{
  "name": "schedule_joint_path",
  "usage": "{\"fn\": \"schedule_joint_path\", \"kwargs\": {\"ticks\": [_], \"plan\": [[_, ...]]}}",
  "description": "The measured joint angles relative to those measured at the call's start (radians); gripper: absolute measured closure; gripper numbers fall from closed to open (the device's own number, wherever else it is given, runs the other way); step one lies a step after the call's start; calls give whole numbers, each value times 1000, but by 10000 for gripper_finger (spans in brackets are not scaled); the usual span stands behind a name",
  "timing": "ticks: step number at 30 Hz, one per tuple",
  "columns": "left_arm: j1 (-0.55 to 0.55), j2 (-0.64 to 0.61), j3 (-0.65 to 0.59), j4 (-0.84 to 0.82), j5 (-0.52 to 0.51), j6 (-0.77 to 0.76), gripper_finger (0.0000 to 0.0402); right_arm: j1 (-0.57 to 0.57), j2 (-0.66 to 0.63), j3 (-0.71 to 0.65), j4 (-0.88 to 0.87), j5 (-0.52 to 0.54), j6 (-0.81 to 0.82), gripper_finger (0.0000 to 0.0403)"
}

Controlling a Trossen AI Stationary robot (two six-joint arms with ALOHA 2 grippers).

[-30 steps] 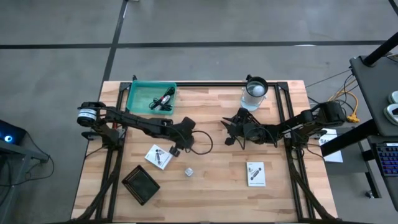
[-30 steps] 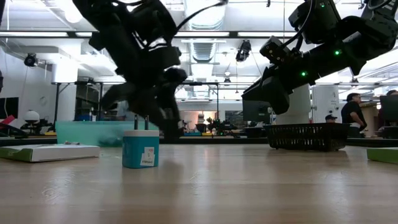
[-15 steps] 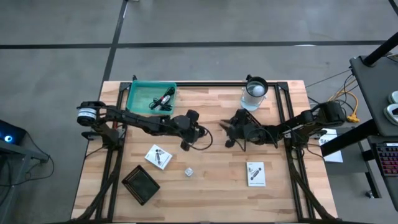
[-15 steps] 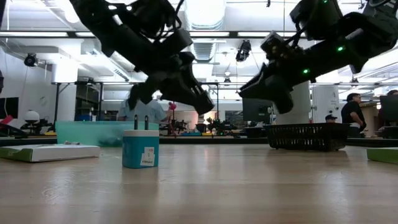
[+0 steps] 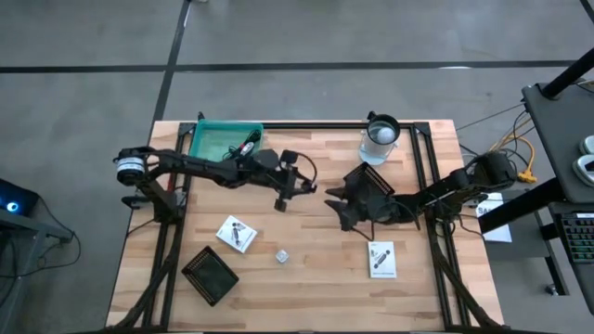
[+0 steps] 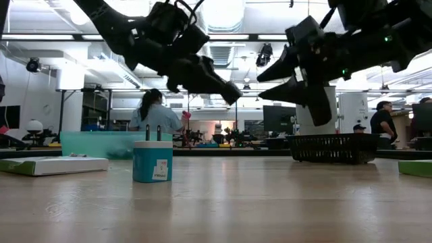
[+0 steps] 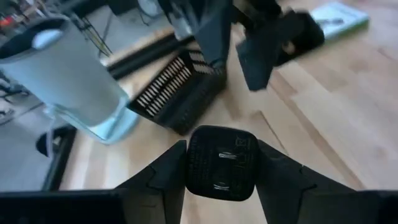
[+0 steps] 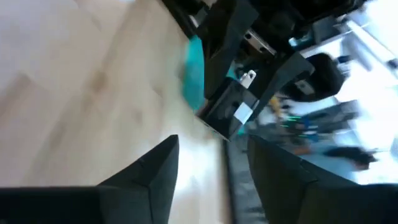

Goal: Pick and place items into bin
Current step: Put the black charger adapter into the top black bin

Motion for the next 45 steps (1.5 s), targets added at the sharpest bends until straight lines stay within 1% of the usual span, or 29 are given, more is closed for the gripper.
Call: {"fn": "schedule_joint_path", "kwargs": {"ticks": [3, 7, 10, 13, 16, 20, 26, 28, 31, 34, 45], "plan": [[27, 0, 0, 82, 65, -69, 262, 1, 0, 17, 5, 25, -100, 212], [60, 0, 1, 172, 211, -182, 262, 1, 0, 39, 6, 29, -182, 207], [71, 0, 1, 218, 266, -252, 262, 3, 0, 61, 10, 80, -274, 207], [83, 0, 1, 255, 262, -326, 262, 3, 0, 99, 21, 132, -358, 207], [97, 0, 1, 321, 230, -418, 262, 3, 0, 140, 21, 155, -387, 207], [96, 1, -1, 393, 229, -441, 262, 3, 0, 190, 24, 167, -410, 207], [98, 2, -1, 462, 228, -494, 262, 2, 0, 257, 22, 257, -488, 207], [98, 2, -1, 482, 225, -507, 262, 2, 0, 272, 21, 274, -489, 206], [97, 2, -1, 500, 226, -525, 262, 2, 0, 282, 21, 276, -490, 206], [97, 2, -2, 518, 237, -592, 262, 2, 0, 283, 21, 279, -490, 206], [94, 2, -2, 542, 272, -650, 262, 2, 0, 284, 27, 281, -491, 207]]}}
